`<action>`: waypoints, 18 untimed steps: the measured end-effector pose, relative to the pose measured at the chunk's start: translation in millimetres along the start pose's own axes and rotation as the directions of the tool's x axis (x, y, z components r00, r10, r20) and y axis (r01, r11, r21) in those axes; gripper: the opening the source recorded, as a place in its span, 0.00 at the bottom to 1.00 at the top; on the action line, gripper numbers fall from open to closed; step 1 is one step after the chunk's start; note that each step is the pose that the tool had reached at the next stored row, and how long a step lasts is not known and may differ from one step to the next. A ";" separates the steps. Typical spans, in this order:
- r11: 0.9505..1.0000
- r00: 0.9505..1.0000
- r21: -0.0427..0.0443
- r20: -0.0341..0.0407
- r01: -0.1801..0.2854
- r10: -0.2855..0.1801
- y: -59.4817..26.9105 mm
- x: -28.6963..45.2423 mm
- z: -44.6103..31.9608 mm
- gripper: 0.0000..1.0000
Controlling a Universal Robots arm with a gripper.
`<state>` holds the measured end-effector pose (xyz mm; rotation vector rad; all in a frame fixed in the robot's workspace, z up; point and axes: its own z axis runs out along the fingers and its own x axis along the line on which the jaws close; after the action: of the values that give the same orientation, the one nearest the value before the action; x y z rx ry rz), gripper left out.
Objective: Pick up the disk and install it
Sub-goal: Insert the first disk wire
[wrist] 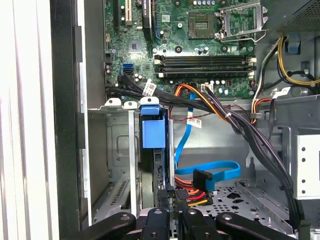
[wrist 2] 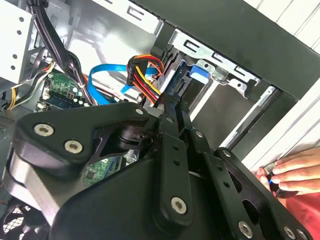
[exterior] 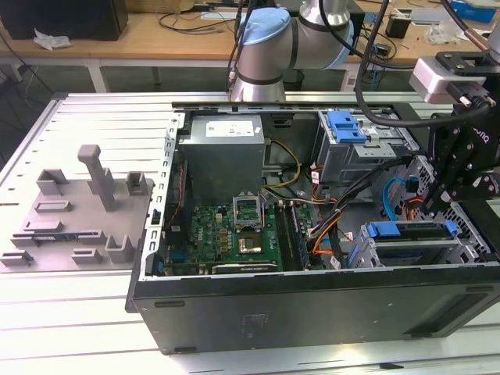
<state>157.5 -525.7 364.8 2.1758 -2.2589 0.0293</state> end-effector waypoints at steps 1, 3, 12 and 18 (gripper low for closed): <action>1.000 1.000 0.000 0.000 0.000 0.000 -0.8 0.0 0.0 0.17; 1.000 1.000 0.000 0.000 0.000 0.000 -1.2 0.0 0.0 0.17; 1.000 1.000 0.000 0.000 -0.005 0.005 -2.7 2.9 0.2 0.17; 1.000 1.000 0.000 0.000 -0.005 0.005 -3.0 3.8 0.6 0.17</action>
<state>160.4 -529.6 364.3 2.1699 -2.2646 0.0291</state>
